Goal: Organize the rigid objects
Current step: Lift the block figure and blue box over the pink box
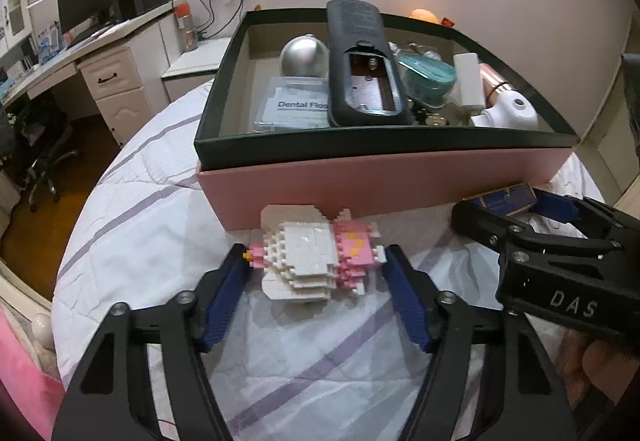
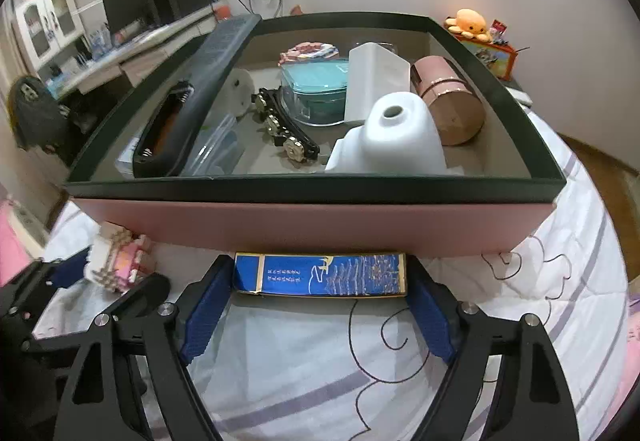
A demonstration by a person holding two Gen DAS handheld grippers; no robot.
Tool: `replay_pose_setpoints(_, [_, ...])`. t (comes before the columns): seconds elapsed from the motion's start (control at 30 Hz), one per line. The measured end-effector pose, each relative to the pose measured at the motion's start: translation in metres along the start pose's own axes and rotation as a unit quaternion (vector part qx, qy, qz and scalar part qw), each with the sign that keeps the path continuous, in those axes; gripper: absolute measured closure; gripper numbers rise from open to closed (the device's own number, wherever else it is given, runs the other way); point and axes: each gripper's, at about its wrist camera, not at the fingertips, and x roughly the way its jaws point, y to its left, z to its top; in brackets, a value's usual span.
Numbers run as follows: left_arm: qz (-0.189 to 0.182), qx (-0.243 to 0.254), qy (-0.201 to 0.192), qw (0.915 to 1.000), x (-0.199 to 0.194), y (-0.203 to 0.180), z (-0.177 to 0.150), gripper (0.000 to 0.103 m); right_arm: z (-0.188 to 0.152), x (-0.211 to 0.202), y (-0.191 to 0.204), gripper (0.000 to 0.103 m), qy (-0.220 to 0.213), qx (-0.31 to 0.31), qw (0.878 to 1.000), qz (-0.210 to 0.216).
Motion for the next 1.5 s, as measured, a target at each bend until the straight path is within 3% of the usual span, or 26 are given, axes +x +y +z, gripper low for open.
replay_pose_setpoints(0.37, [-0.022,-0.048,-0.017,0.9985,-0.019,0.018,-0.009,0.041,-0.013,-0.026,-0.011,0.019,-0.015,0.007,0.999,0.037])
replay_pose_setpoints(0.77, [-0.023,-0.035,-0.057,0.9975,-0.074,0.007,-0.014,0.041,-0.020,-0.072,-0.020,0.019,-0.051,0.007,0.997,0.057])
replay_pose_setpoints(1.17, [-0.023,-0.017,-0.105,0.9941,-0.111,-0.004,0.025,0.040,0.003,-0.115,-0.017,0.019,-0.098,-0.006,0.993,0.068])
replay_pose_setpoints(1.5, [-0.024,-0.004,-0.135,0.9905,-0.098,-0.014,0.087,0.040,0.059,-0.112,-0.029,0.019,-0.131,-0.017,0.989,0.065])
